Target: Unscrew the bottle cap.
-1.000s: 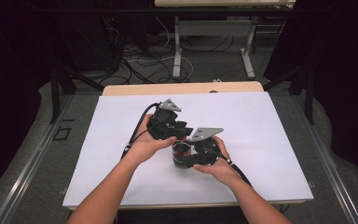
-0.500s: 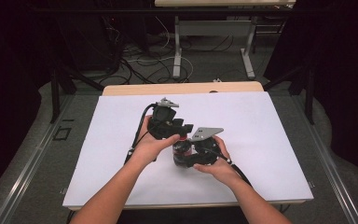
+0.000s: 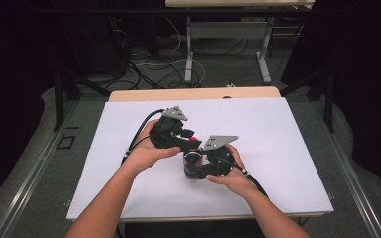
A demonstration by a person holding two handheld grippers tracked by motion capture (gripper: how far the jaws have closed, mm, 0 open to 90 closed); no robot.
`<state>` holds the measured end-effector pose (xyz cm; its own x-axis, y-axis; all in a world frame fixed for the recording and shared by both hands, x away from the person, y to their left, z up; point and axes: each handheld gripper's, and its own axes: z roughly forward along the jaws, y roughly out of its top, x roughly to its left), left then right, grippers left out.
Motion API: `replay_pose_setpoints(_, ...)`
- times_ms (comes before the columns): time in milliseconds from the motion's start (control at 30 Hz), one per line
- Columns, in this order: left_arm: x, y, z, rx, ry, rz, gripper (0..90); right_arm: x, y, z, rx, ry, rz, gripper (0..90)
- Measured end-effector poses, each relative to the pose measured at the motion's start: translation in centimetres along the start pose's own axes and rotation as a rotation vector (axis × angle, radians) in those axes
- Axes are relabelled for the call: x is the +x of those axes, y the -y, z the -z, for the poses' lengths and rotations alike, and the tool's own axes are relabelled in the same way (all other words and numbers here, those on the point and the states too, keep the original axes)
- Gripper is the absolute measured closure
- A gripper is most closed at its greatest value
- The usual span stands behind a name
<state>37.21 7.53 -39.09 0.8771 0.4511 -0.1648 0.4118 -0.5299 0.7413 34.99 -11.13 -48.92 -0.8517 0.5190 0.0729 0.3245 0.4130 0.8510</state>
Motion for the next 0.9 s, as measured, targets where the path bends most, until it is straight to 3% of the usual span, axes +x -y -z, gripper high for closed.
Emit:
replay_pose_setpoints(67, 0.0, 0.1, -0.2, -0.018, -0.007, -0.013, 59.2, 0.0, 0.0, 0.0, 0.017, -0.004, 0.007, 29.6)
replay_pose_setpoints(167, -0.3, 0.2, -0.4, -0.026, -0.037, 0.009, 60.7, 0.0, 0.1, -0.1, 0.000, 0.007, -0.003, 29.6)
replay_pose_setpoints(200, -0.5, 0.1, -0.4, -0.023, -0.052, 0.037, 60.9, -0.1, 0.1, -0.1, 0.000, 0.014, -0.002, 29.6)
replay_pose_setpoints(300, -1.5, -0.1, -0.7, -0.017, -0.154, 0.101, 61.1, 0.0, 0.1, -0.3, -0.006, 0.041, -0.006, 29.7)
replay_pose_setpoints(400, -2.2, -0.3, -1.2, -0.019, -0.235, 0.128, 61.4, 0.1, 0.1, -0.2, 0.025, 0.047, -0.030, 29.7)
replay_pose_setpoints(500, -2.7, -0.4, -1.6, -0.013, -0.289, 0.228, 61.4, 0.1, 0.2, -0.3, 0.038, 0.062, -0.033, 29.7)
replay_pose_setpoints(533, -2.7, -0.4, -1.6, -0.013, -0.297, 0.261, 61.3, 0.1, 0.3, -0.4, 0.029, 0.072, -0.017, 29.7)
replay_pose_setpoints(633, -2.6, -0.4, -1.6, -0.014, -0.306, 0.308, 61.1, 0.1, 0.3, -0.4, 0.034, 0.073, -0.032, 29.7)
replay_pose_setpoints(733, -2.5, -0.4, -1.4, -0.027, -0.287, 0.302, 60.5, 0.1, 0.3, -0.4, 0.026, 0.069, -0.044, 29.7)
replay_pose_setpoints(767, -2.4, -0.4, -1.3, -0.034, -0.271, 0.298, 59.7, 0.0, 0.3, -0.4, 0.015, 0.069, -0.024, 29.7)
replay_pose_setpoints(833, -2.1, -0.3, -1.1, -0.045, -0.250, 0.269, 51.5, 0.0, 0.2, -0.2, 0.019, 0.063, -0.040, 29.6)
replay_pose_setpoints(900, -1.8, -0.3, -0.9, -0.055, -0.239, 0.256, 49.4, -0.1, 0.2, -0.2, 0.015, 0.058, -0.027, 29.6)
